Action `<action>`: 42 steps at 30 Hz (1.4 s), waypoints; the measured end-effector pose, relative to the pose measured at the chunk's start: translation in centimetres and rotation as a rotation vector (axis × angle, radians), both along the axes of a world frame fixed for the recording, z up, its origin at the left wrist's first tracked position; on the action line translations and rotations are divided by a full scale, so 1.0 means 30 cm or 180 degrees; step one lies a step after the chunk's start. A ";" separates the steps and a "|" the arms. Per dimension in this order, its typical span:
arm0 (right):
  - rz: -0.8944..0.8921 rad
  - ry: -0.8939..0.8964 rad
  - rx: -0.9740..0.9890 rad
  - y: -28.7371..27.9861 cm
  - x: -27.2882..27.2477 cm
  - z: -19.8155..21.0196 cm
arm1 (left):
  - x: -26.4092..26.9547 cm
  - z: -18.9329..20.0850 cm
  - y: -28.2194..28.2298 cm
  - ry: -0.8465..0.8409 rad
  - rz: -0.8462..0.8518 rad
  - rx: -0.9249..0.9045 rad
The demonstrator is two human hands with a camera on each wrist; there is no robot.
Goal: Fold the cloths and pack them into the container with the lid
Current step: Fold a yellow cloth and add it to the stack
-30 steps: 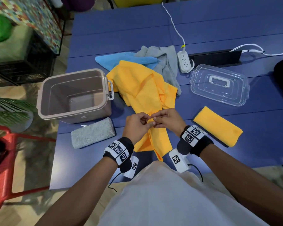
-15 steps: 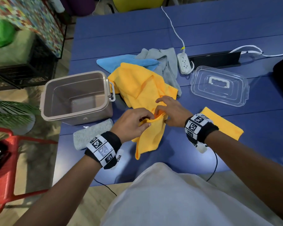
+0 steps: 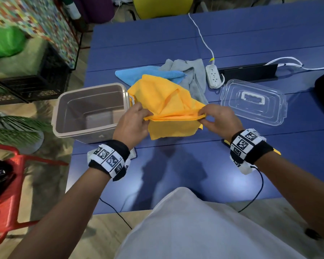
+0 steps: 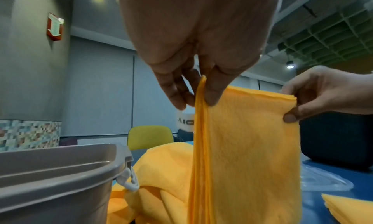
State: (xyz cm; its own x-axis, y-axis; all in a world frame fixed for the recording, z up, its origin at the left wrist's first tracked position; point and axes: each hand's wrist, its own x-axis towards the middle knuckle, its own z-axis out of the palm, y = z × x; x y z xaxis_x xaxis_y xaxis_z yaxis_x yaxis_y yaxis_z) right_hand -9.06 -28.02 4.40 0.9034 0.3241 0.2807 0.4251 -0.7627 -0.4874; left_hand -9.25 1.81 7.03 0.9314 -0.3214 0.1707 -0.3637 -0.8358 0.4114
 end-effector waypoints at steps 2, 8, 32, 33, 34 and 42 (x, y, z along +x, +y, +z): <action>-0.0243 -0.0397 0.0097 0.001 -0.019 0.034 | 0.005 0.009 0.001 -0.0433 0.0025 -0.0231; 0.0614 -0.0562 -0.0703 -0.062 -0.143 -0.135 | -0.148 -0.188 -0.016 -0.0386 -0.0821 -0.0056; 0.0181 0.1478 -0.0964 -0.056 -0.231 -0.489 | -0.205 -0.495 -0.110 0.0951 -0.0175 0.2446; -0.0157 0.1768 -0.0879 -0.047 -0.204 -0.492 | -0.211 -0.487 -0.132 0.1077 0.0010 0.2247; -0.0407 0.2057 -0.0759 -0.038 -0.186 -0.501 | -0.226 -0.481 -0.156 0.1221 0.0221 0.2012; -0.0856 0.2958 -0.0664 -0.046 -0.231 -0.537 | -0.256 -0.552 -0.228 0.2287 0.1109 0.0077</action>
